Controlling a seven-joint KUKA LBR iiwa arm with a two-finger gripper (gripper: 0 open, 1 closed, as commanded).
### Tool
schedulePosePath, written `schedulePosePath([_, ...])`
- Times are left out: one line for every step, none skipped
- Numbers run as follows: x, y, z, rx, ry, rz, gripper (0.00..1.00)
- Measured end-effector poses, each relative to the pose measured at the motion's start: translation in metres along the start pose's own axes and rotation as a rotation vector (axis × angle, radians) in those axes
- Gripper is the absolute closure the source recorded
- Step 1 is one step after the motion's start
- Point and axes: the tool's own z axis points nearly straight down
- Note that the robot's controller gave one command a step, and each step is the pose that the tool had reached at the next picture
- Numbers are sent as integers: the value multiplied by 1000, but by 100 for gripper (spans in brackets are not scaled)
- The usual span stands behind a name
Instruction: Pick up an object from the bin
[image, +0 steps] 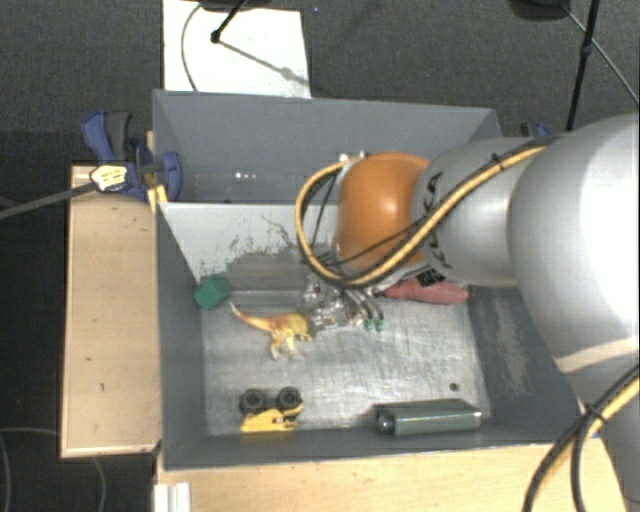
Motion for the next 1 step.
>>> schedulePosePath([-2, -9, -130, 2, 7, 35, 100])
